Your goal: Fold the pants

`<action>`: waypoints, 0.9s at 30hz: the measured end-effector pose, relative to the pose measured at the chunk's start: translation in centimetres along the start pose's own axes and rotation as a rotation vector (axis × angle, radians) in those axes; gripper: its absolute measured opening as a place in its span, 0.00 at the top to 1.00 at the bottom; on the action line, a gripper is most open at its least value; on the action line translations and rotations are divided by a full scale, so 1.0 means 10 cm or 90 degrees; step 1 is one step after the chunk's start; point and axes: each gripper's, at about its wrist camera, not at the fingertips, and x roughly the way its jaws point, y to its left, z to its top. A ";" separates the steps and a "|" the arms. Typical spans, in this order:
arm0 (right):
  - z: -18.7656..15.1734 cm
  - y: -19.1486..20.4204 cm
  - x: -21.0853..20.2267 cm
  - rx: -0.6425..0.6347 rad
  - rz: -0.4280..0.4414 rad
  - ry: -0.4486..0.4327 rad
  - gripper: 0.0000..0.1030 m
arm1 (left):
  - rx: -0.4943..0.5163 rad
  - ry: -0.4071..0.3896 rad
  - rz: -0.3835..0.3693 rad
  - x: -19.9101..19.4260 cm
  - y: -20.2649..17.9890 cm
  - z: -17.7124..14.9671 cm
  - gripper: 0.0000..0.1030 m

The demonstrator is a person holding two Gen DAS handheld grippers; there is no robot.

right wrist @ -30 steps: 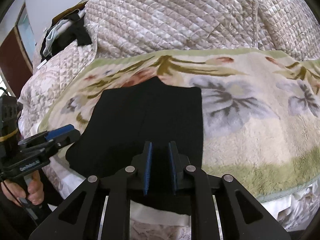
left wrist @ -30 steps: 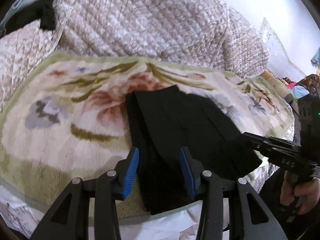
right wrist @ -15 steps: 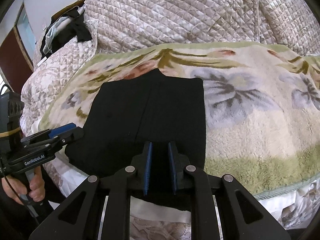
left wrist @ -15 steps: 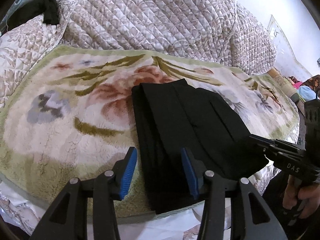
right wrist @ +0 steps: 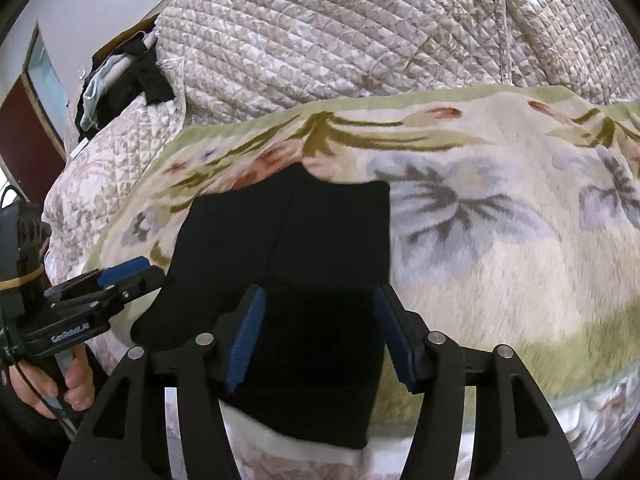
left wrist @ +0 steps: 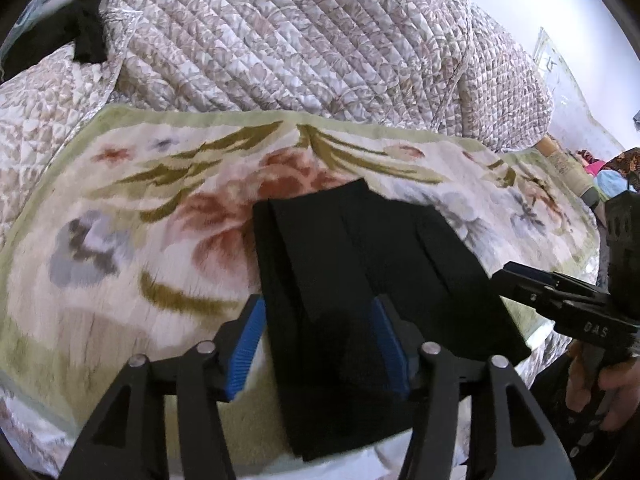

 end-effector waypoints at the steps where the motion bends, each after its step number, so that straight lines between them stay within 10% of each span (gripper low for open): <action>1: 0.05 -0.02 0.02 -0.001 0.002 0.001 0.44 | 0.000 0.001 -0.010 0.03 0.01 0.04 0.38; 17: 0.06 -0.46 0.41 0.142 0.118 0.061 0.45 | -0.120 0.030 -0.122 0.37 0.31 -0.15 0.35; 27: 0.13 -0.39 0.57 0.131 0.096 0.046 0.54 | -0.131 0.023 -0.105 0.45 0.28 -0.07 0.44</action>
